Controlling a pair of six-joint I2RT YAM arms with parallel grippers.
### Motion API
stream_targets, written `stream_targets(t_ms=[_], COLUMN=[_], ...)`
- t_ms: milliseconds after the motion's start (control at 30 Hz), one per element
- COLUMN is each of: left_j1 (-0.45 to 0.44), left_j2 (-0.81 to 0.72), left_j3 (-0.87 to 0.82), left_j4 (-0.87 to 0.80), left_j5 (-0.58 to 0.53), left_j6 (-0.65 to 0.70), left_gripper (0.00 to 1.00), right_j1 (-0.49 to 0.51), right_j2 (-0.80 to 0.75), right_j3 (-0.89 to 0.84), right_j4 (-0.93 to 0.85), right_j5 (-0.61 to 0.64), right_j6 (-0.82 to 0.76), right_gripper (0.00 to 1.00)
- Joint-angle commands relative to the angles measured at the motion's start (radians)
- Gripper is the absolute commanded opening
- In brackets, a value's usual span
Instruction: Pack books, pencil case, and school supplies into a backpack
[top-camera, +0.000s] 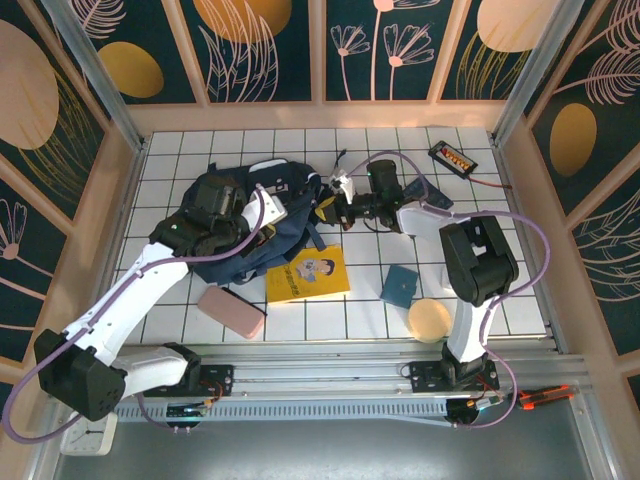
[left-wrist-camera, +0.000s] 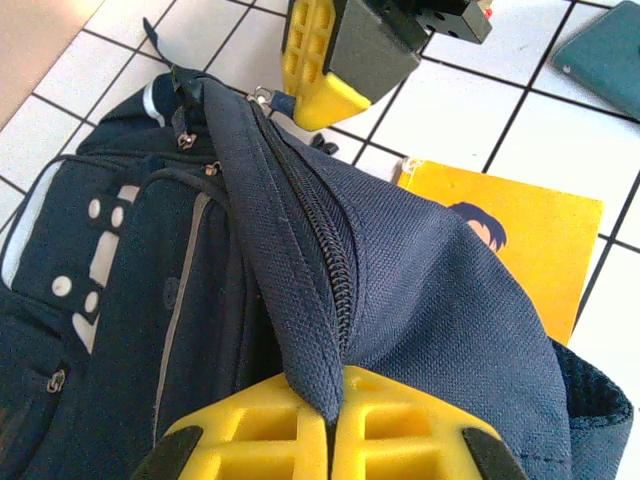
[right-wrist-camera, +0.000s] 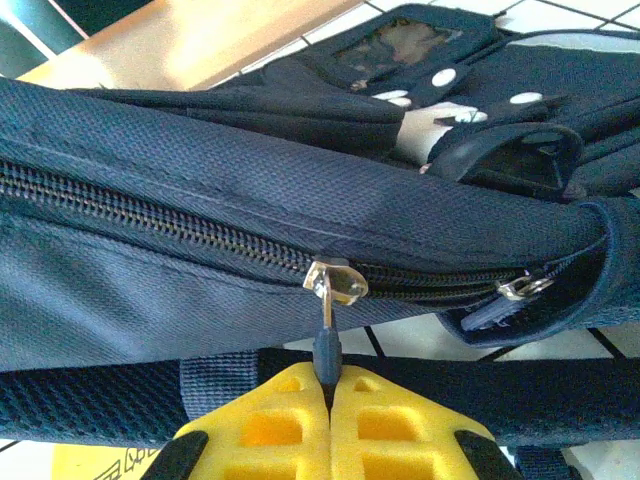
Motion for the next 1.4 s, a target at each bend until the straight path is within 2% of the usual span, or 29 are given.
stream_targets(t_ms=[0, 233, 467, 633, 933, 1200, 1367], left_j1=[-0.027, -0.063, -0.078, -0.085, -0.088, -0.098, -0.114], left_j2=[0.019, 0.068, 0.081, 0.109, 0.147, 0.238, 0.308], left_j3=[-0.002, -0.002, -0.031, -0.024, -0.019, 0.059, 0.129], left_j4=[0.167, 0.190, 0.148, 0.141, 0.112, 0.213, 0.267], left_j5=[0.020, 0.031, -0.011, -0.031, -0.074, -0.027, 0.000], left_j6=[-0.022, -0.005, 0.037, 0.046, 0.085, -0.027, -0.088], left_gripper=[0.00, 0.00, 0.00, 0.00, 0.00, 0.00, 0.00], right_j1=[0.035, 0.057, 0.071, 0.121, 0.104, 0.106, 0.117], right_j2=[-0.024, 0.044, -0.026, -0.046, -0.143, -0.186, -0.219], right_j3=[0.085, 0.239, 0.239, 0.256, 0.235, 0.209, 0.172], right_j4=[-0.229, -0.498, -0.571, -0.685, -0.723, -0.747, -0.760], right_j5=[0.040, 0.098, 0.105, 0.182, 0.249, 0.152, 0.161], right_j6=[-0.043, 0.008, 0.011, -0.033, -0.026, -0.037, -0.042], right_gripper=[0.00, 0.00, 0.00, 0.00, 0.00, 0.00, 0.00])
